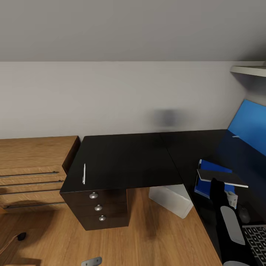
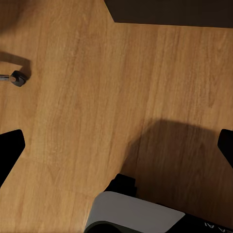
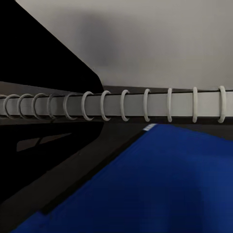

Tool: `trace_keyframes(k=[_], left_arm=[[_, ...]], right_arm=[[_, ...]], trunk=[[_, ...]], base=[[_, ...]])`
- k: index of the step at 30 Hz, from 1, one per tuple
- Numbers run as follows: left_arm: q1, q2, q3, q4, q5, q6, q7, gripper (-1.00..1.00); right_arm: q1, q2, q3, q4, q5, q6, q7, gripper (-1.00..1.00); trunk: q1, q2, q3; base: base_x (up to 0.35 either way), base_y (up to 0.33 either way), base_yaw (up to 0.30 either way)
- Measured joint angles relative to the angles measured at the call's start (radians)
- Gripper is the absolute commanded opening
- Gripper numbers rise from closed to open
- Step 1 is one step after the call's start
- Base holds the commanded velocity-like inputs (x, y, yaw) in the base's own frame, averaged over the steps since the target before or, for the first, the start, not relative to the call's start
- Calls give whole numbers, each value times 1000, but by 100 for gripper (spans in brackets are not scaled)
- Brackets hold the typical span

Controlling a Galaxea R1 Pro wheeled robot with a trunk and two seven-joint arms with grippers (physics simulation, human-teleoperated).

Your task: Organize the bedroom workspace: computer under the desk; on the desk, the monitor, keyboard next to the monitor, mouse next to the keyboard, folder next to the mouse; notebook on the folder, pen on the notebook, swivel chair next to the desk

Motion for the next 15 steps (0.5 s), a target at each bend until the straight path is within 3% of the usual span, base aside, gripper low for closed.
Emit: trace_keyframes(k=[15], left_arm=[[0,0,-2,-1,-2,0,-1,100]], right_arm=[[0,-1,0,0,0,1,-3,-100]], trunk=[[0,0,0]], base=[[130,0,0]])
